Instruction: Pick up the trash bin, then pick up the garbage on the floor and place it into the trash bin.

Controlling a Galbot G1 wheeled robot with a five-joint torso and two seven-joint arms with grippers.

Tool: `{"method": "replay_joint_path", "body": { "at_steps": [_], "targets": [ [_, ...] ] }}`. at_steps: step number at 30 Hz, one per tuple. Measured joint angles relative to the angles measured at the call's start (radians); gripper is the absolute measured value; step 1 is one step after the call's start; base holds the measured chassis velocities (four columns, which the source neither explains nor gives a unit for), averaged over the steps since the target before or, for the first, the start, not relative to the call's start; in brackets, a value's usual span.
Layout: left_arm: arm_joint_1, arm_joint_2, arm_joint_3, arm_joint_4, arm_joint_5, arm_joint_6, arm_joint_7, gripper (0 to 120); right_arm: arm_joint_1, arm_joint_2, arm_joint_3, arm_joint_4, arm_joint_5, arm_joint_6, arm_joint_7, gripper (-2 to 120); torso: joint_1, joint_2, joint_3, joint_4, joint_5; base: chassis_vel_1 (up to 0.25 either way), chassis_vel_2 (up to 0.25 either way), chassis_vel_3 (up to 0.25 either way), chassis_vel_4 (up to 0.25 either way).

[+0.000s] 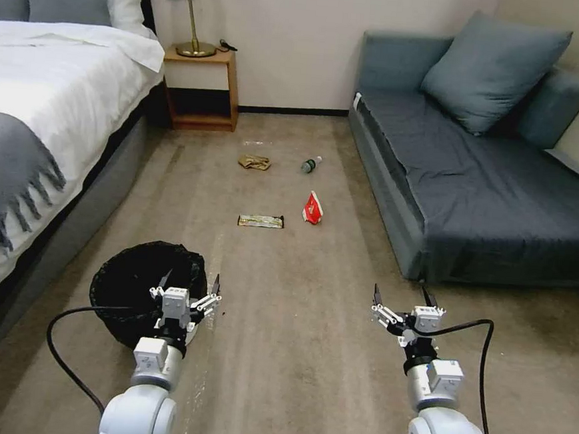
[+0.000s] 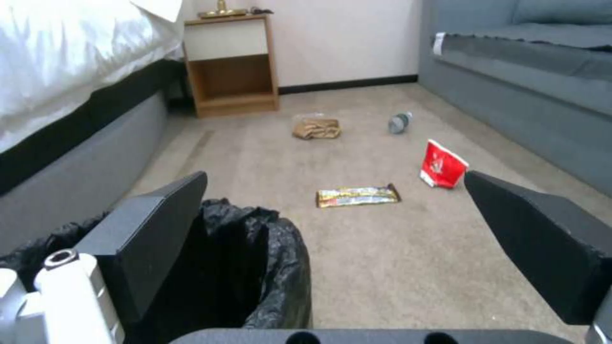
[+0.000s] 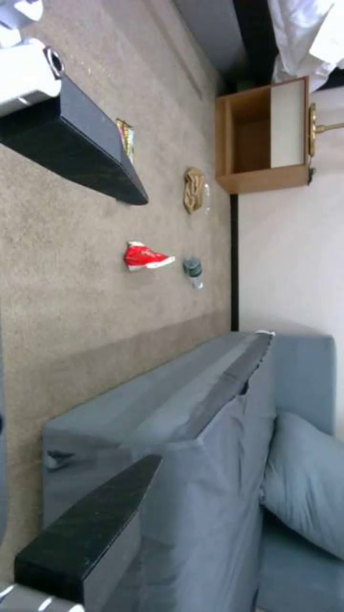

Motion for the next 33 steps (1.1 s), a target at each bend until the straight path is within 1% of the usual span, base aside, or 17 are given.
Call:
{"method": "replay_joint_path", "body": {
  "at_steps": [22, 23, 25, 26, 27, 28, 29, 30, 31, 33],
  "targets": [
    [0.001, 0.000, -0.004, -0.002, -0.004, 0.001, 0.000, 100, 0.000, 0.000, 0.000, 0.000, 0.002, -0.002, 0.000, 100, 0.000, 0.000, 0.000, 0.0000, -0.0001, 0.000, 0.000, 0.000, 0.000],
    [0.006, -0.004, -0.029, -0.031, -0.031, 0.019, -0.009, 95, -0.005, -0.002, 0.001, 0.009, 0.015, -0.013, 0.000, 100, 0.000, 0.000, 0.000, -0.0001, -0.0003, 0.000, 0.000, 0.000, 0.000],
    [0.015, -0.009, -0.080, -0.090, -0.082, 0.053, -0.032, 91, -0.020, -0.009, 0.008, 0.046, 0.058, -0.049, 0.006, 100, 0.000, 0.000, 0.000, 0.0001, 0.0002, 0.000, 0.000, 0.000, 0.000],
    [0.019, -0.012, -0.098, -0.110, -0.102, 0.066, -0.041, 88, -0.027, -0.012, 0.011, 0.060, 0.077, -0.064, 0.009, 100, 0.000, 0.000, 0.000, 0.0001, 0.0000, 0.000, 0.000, 0.000, 0.000],
    [0.019, -0.012, -0.098, -0.110, -0.102, 0.066, -0.041, 88, -0.027, -0.012, 0.011, 0.060, 0.077, -0.064, 0.009, 100, 0.000, 0.000, 0.000, 0.0001, 0.0000, 0.000, 0.000, 0.000, 0.000],
    [0.029, -0.018, -0.148, -0.167, -0.154, 0.102, -0.064, 84, -0.046, -0.022, 0.019, 0.102, 0.127, -0.108, 0.017, 100, 0.000, 0.000, 0.000, 0.0001, -0.0001, 0.000, 0.000, 0.000, 0.000],
    [0.038, -0.023, -0.189, -0.214, -0.198, 0.130, -0.084, 84, -0.061, -0.029, 0.024, 0.134, 0.167, -0.141, 0.023, 100, 0.000, 0.000, 0.000, 0.0001, 0.0000, 0.000, 0.000, 0.000, 0.000],
    [0.047, -0.028, -0.234, -0.266, -0.246, 0.162, -0.104, 88, -0.079, -0.037, 0.032, 0.172, 0.214, -0.181, 0.030, 100, 0.000, 0.000, 0.000, 0.0001, -0.0001, 0.000, 0.000, 0.000, 0.000],
    [0.047, -0.028, -0.234, -0.266, -0.246, 0.162, -0.104, 88, -0.079, -0.037, 0.032, 0.172, 0.214, -0.181, 0.030, 100, 0.000, 0.000, 0.000, 0.0001, -0.0001, 0.000, 0.000, 0.000, 0.000],
    [0.058, -0.035, -0.290, -0.330, -0.304, 0.201, -0.130, 90, -0.101, -0.048, 0.041, 0.220, 0.274, -0.232, 0.040, 100, 0.000, 0.000, 0.000, 0.0001, 0.0000, 0.000, 0.000, 0.000, 0.000]
  ]
}}
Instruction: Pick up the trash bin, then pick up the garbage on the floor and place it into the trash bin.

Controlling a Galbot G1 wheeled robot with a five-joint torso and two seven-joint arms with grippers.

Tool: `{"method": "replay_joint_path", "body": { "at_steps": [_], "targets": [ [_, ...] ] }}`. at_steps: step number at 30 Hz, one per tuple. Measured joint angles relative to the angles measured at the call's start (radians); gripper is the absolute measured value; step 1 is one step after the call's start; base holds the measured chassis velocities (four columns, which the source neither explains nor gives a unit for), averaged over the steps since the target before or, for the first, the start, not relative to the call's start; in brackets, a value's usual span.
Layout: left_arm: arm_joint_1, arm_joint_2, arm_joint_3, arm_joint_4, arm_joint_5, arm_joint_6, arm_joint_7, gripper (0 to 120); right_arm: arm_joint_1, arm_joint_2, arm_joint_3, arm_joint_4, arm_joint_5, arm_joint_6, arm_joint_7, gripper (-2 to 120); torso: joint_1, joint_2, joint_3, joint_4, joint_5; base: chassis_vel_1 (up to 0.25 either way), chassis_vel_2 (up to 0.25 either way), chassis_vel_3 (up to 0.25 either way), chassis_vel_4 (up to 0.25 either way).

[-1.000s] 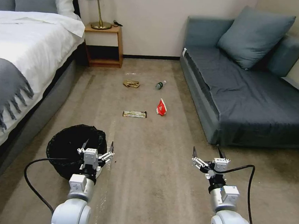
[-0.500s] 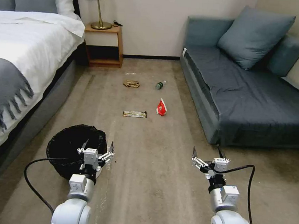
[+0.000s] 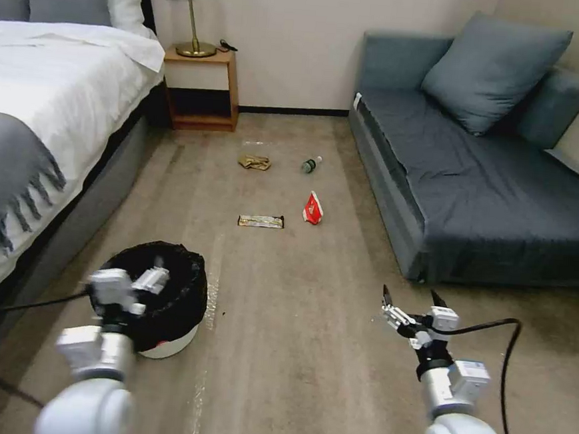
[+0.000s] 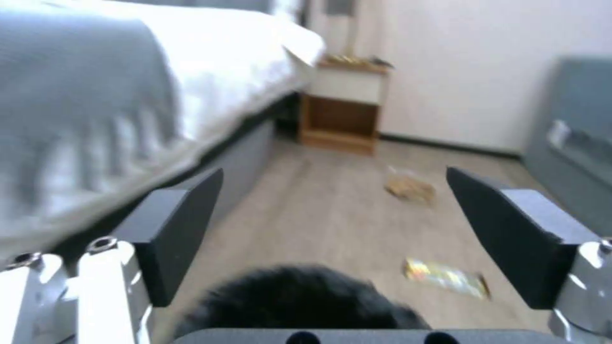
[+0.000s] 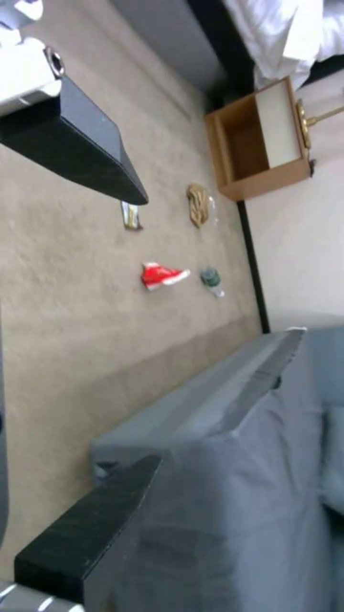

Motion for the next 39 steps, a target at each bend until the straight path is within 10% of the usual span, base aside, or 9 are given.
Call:
{"method": "replay_joint_path", "body": {
  "at_steps": [9, 31, 39],
  "targets": [
    [0.021, 0.014, -0.052, -0.056, -0.079, 0.013, -0.013, 100, -0.077, -0.049, 0.033, 0.181, 0.238, -0.193, 0.027, 100, 0.000, 0.000, 0.000, -0.0001, -0.0005, 0.000, 0.000, 0.000, 0.000],
    [0.021, 0.074, -0.088, 0.026, -0.086, 0.024, -0.049, 99, -0.054, -0.058, 0.039, 0.116, 0.254, -0.139, 0.014, 100, 0.000, 0.000, 0.000, 0.0000, 0.0000, 0.000, 0.000, 0.000, 0.000],
    [-0.002, 0.134, -0.096, 0.098, -0.207, 0.137, -0.158, 99, -0.055, -0.058, 0.040, 0.096, 0.251, -0.122, 0.011, 100, 0.000, 0.000, 0.000, 0.0000, 0.0000, 0.000, 0.000, 0.000, 0.000]
  ]
}}
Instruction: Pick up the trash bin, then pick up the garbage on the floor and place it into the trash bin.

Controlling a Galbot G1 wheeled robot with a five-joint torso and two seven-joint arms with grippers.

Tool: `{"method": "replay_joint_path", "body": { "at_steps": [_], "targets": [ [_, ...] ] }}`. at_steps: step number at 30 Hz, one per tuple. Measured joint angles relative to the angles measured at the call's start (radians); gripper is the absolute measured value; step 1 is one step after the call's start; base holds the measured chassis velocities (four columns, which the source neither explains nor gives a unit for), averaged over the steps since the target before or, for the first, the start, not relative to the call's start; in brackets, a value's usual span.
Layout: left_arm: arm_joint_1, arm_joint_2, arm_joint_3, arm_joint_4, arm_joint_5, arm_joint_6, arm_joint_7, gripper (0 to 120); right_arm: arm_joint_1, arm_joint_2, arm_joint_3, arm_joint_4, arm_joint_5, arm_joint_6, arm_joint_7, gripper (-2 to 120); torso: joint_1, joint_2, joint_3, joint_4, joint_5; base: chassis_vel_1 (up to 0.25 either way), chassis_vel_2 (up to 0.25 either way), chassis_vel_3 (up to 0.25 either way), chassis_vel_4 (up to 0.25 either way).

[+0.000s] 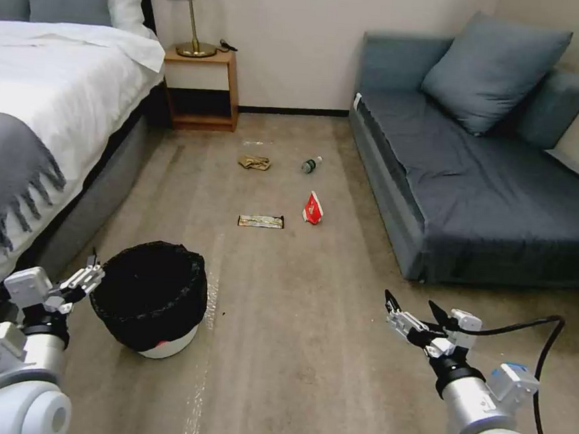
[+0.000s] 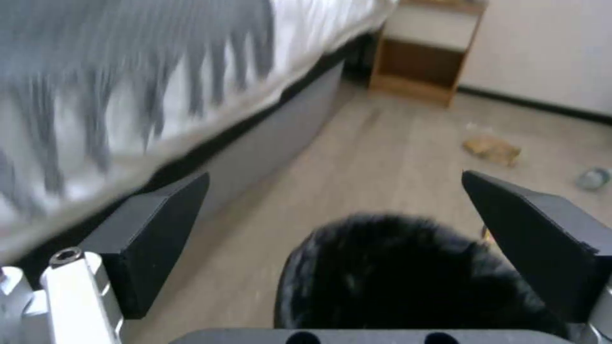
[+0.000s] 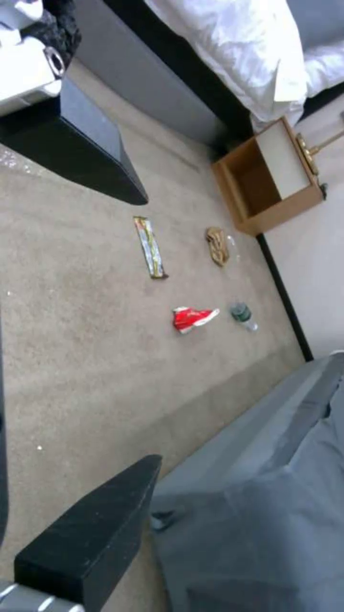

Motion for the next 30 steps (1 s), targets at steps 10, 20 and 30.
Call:
{"method": "replay_joint_path", "body": {
  "at_steps": [10, 20, 30],
  "targets": [
    [-0.068, 0.046, -0.005, 0.056, -0.305, 0.162, -0.102, 99, -0.001, 0.005, -0.005, -0.005, -0.006, 0.008, -0.003, 100, 0.000, 0.000, 0.000, 0.0000, 0.0000, 0.000, 0.000, 0.000, 0.000],
    [-0.097, 0.051, -0.004, 0.080, -0.489, 0.267, -0.189, 99, -0.010, 0.004, 0.013, 0.000, 0.002, 0.014, -0.009, 100, 0.000, 0.000, 0.000, 0.0000, 0.0000, 0.000, 0.000, 0.000, 0.000],
    [-0.124, 0.079, -0.010, 0.135, -0.480, 0.283, -0.233, 99, -0.013, 0.013, 0.013, -0.016, -0.003, 0.019, -0.010, 100, 0.000, 0.000, 0.000, 0.0000, 0.0000, 0.000, 0.000, 0.000, 0.000]
  ]
}}
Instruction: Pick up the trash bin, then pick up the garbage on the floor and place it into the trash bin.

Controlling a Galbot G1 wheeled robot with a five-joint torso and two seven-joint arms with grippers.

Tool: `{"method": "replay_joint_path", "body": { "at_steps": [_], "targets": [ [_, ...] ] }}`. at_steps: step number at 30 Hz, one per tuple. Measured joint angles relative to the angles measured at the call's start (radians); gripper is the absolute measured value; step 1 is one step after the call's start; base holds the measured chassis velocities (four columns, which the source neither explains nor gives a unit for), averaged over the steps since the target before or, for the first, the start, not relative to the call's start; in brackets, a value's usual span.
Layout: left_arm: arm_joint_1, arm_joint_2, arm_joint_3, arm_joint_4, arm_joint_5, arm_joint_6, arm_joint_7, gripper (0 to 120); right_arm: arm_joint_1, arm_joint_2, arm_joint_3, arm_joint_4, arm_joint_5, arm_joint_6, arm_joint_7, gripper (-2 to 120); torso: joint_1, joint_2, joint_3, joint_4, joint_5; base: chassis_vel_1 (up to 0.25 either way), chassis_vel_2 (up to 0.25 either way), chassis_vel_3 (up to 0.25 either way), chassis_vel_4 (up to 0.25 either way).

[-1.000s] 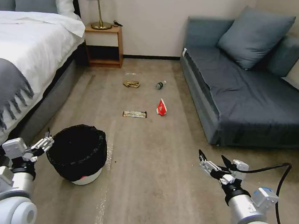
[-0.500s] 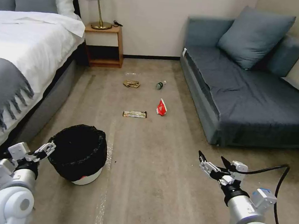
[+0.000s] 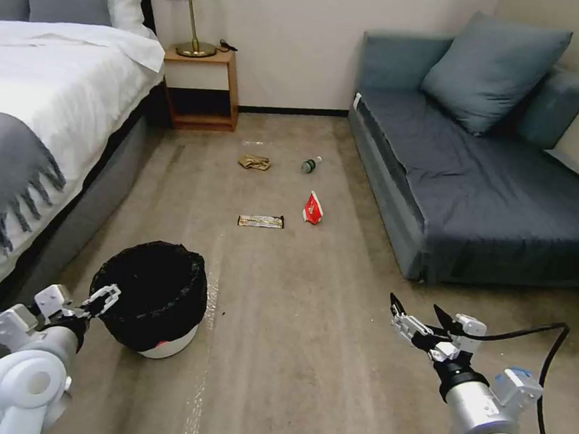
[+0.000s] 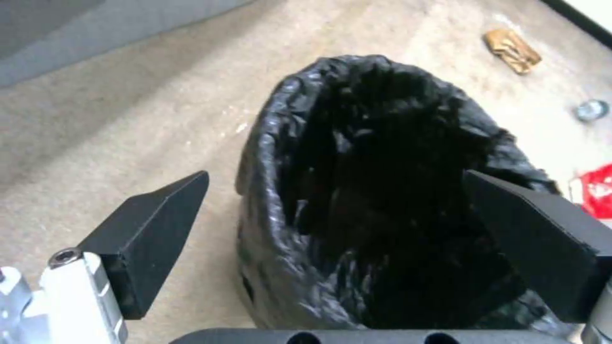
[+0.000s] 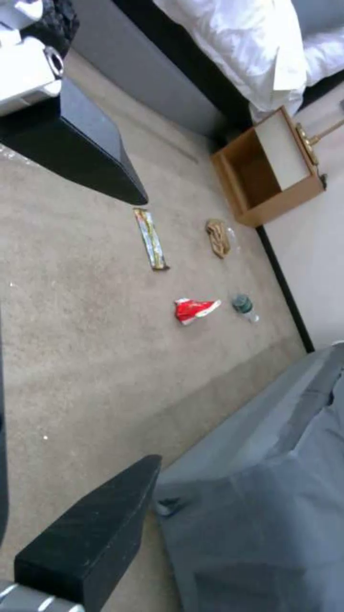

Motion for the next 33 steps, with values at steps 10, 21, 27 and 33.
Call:
{"method": "replay_joint_path", "body": {
  "at_steps": [10, 21, 27, 33],
  "targets": [
    [-0.032, 0.007, 0.014, 0.085, 0.011, -0.003, -0.006, 97, 0.013, 0.005, -0.012, -0.013, -0.004, 0.000, 0.000, 100, 0.000, 0.000, 0.000, 0.0000, -0.0001, 0.000, 0.000, 0.000, 0.000],
    [-0.061, -0.002, 0.042, 0.180, 0.047, -0.015, -0.004, 94, 0.006, 0.007, -0.012, -0.022, -0.004, 0.007, 0.000, 100, 0.000, 0.000, 0.000, 0.0000, -0.0001, 0.000, 0.000, 0.000, 0.000],
    [-0.084, -0.002, 0.048, 0.235, 0.047, -0.019, -0.002, 94, 0.000, 0.010, -0.021, -0.016, -0.004, 0.010, -0.001, 100, 0.000, 0.000, 0.000, 0.0000, 0.0000, 0.000, 0.000, 0.000, 0.000],
    [-0.099, -0.006, 0.055, 0.270, 0.045, -0.019, -0.001, 87, -0.010, 0.015, -0.039, -0.009, -0.008, 0.012, -0.002, 100, 0.000, 0.000, 0.000, 0.0000, 0.0000, 0.000, 0.000, 0.000, 0.000]
  ]
}}
